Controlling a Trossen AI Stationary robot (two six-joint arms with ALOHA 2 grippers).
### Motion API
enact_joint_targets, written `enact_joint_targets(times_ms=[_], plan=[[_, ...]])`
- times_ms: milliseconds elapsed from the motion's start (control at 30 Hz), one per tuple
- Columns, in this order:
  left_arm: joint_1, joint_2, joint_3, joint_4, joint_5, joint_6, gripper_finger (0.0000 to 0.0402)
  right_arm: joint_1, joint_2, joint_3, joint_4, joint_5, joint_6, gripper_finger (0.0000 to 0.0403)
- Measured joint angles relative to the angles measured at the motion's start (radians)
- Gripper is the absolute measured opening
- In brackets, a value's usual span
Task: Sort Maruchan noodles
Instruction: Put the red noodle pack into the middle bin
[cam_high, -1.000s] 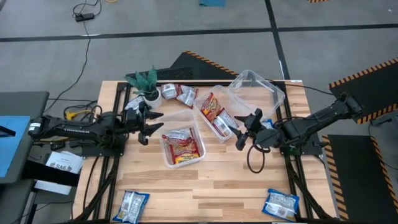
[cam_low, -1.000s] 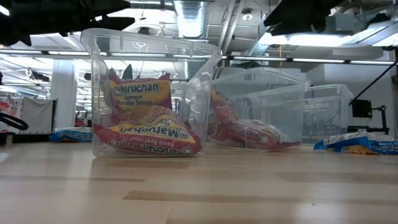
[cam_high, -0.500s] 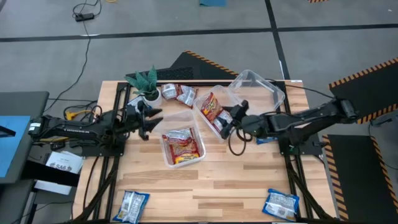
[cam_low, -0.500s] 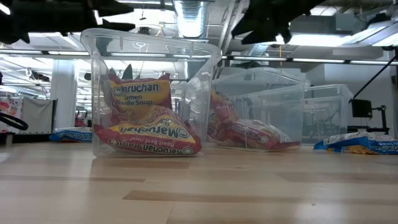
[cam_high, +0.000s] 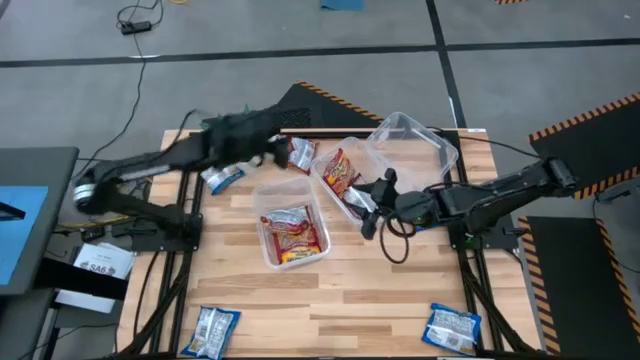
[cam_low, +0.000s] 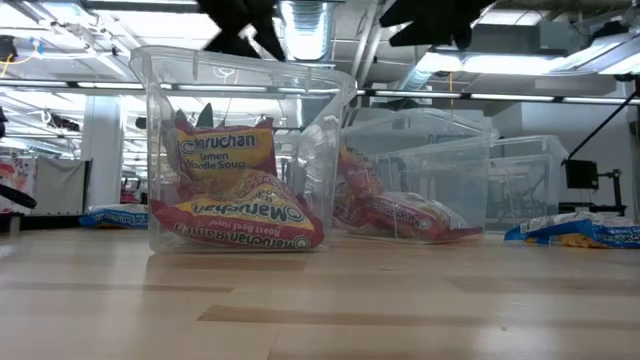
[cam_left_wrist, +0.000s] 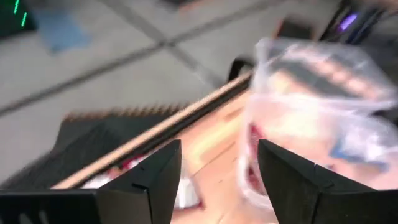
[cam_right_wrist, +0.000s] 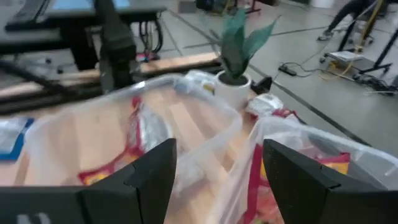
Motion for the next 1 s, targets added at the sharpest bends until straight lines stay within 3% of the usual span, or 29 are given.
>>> enact_joint_targets(times_ms=[200,300,600,833,1000], plan=[[0.134,0.333,0.353,-0.317,0.134,-0.071,0.0198,0.059,-0.026,0.0,-0.061,0.0,-0.001,0.026],[0.177,0.474,0.456,-0.434,0.203,-0.088,0.0198,0.063,-0.035,0.0,-0.059,0.006,-0.006,0.026],[0.206,0.737,0.476,-0.45,0.241,-0.062,0.0198,0.062,-0.042,0.0,-0.107,0.008,-0.007,0.026],[0.241,0.802,0.481,-0.423,0.288,-0.094,0.0198,0.059,-0.042,0.0,-0.108,0.008,-0.007,0.026],[0.244,0.802,0.48,-0.429,0.176,-0.125,0.0198,0.059,-0.042,0.0,-0.109,0.008,-0.007,0.026]])
